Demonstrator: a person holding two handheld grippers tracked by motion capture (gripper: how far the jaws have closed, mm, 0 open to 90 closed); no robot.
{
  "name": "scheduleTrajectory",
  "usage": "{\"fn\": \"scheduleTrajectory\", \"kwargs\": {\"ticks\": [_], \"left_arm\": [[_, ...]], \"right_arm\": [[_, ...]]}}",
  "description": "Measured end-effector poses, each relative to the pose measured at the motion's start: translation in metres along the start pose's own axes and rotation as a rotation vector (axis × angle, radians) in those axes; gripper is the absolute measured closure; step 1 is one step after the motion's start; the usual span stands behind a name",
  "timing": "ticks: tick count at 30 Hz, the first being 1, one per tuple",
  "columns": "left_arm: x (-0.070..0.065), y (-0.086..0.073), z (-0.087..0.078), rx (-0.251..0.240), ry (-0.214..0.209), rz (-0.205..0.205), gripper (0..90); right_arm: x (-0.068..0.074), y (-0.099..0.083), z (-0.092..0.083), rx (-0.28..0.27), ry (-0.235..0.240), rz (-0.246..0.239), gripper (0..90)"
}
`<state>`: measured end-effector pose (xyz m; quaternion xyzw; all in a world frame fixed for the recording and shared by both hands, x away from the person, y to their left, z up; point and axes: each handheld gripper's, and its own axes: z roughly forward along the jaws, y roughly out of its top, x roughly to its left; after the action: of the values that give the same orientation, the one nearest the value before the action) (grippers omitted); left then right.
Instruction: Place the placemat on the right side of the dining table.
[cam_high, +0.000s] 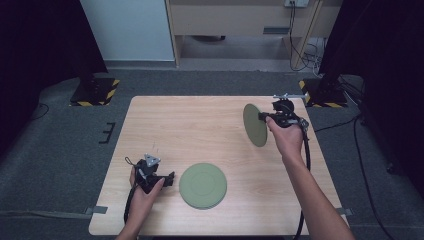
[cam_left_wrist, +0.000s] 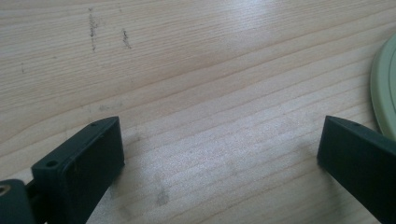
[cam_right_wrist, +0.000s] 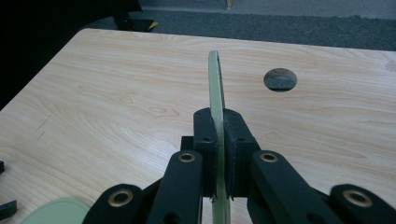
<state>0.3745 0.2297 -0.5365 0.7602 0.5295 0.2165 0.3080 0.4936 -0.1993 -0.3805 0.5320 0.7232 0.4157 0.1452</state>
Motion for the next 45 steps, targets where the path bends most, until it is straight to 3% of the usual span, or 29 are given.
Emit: {"fn": "scheduleTrajectory", "kwargs": {"ticks": [23,45], "left_arm": [[0.000,0.000,0.000,0.000,0.000,0.000,0.0],[0.000,0.000,0.000,0.000,0.001,-0.002,0.0]], "right_arm": [[-0.010,-0.010,0.006,0.018,-0.012,0.015,86.0],[-0.045,-0.023,-0.004,0.004,-0.034,0.055,86.0]]}}
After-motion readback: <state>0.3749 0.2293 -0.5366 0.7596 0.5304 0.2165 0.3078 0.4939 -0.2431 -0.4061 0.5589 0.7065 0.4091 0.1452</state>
